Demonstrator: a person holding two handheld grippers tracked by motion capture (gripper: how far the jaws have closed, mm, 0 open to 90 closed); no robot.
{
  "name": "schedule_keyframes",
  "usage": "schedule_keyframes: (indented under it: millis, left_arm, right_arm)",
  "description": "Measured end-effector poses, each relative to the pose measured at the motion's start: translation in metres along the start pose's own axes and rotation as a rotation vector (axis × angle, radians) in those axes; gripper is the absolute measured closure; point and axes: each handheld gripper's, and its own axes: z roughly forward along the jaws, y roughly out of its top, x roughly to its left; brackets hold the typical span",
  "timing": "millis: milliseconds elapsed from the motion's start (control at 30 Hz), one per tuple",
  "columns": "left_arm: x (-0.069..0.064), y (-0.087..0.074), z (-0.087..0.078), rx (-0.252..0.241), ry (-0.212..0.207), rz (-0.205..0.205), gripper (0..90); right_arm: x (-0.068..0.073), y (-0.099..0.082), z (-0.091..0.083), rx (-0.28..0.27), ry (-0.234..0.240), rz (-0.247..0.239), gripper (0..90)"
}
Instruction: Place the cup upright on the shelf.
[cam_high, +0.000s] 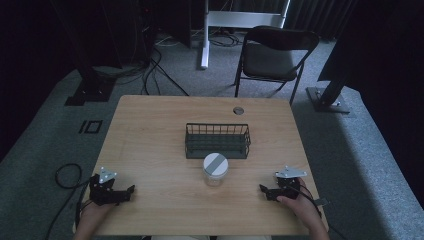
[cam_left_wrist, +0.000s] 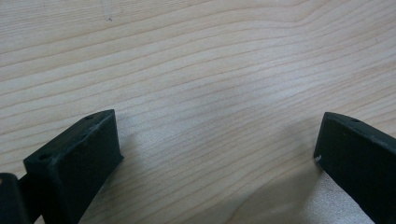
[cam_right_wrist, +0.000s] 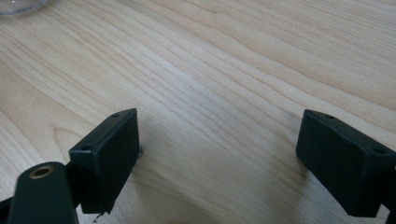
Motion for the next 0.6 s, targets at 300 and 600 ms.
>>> schedule_keyframes:
  millis: [300,600]
  left_arm:
    - [0.0,-0.0001,0.0,-0.001,0.0,0.0,0.6]
    - [-0.0001,-0.0001,0.0,-0.001,0.0,0.0,0.6]
  right_arm:
    - [0.0017,0.0004,-0.0009,0.006,0.007,0.005,12.6]
    - [0.0027,0.0073,-0.0071,-0.023,0.024,0.019,12.2]
